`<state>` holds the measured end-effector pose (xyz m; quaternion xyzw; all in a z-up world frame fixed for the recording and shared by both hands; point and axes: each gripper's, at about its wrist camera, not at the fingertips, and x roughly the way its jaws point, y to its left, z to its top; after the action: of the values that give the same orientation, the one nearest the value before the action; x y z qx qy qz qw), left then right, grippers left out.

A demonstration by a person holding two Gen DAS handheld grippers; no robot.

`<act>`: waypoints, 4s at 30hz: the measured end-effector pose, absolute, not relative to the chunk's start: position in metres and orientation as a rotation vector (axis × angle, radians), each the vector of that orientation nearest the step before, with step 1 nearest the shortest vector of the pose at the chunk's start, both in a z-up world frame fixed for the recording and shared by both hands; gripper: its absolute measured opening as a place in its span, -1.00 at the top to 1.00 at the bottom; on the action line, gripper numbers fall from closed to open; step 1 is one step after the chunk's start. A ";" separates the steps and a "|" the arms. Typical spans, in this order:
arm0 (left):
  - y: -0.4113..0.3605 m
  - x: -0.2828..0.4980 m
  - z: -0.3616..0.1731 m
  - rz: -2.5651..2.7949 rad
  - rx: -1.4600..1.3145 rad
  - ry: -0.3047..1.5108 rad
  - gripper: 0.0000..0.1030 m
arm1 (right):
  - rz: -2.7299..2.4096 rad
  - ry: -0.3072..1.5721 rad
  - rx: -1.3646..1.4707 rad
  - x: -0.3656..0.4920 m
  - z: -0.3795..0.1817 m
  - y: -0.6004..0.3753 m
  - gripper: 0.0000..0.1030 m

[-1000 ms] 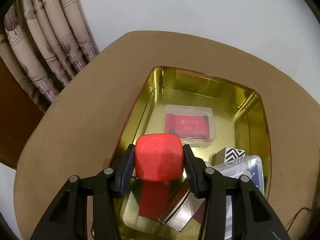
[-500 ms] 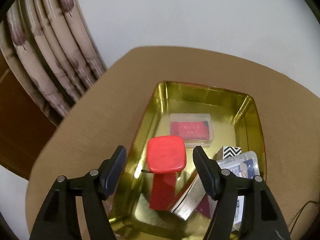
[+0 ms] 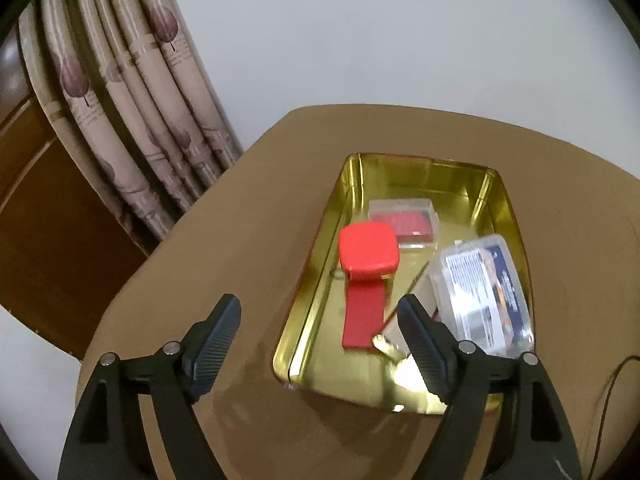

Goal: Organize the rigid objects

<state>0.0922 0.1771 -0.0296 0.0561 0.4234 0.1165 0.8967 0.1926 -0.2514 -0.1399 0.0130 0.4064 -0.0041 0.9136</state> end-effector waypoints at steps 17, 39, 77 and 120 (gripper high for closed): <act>0.187 0.096 -0.026 0.275 0.082 0.892 -0.55 | 0.052 0.862 0.029 0.176 -0.117 -0.203 0.60; 0.235 0.100 -0.015 0.382 0.006 0.896 -0.72 | 0.590 0.717 -0.094 0.123 -0.012 0.009 0.60; 0.271 0.107 -0.024 0.408 -0.081 0.942 -0.75 | 0.622 0.767 -0.272 0.150 -0.044 0.147 0.60; 0.229 0.101 -0.025 0.256 -0.022 0.932 -0.75 | 0.498 0.790 -0.094 0.102 -0.025 0.091 -0.35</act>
<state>0.1010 0.2285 -0.0253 -0.0108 0.4483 0.1232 0.8853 0.1018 0.0908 -0.0251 -0.0455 0.3805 0.2400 0.8919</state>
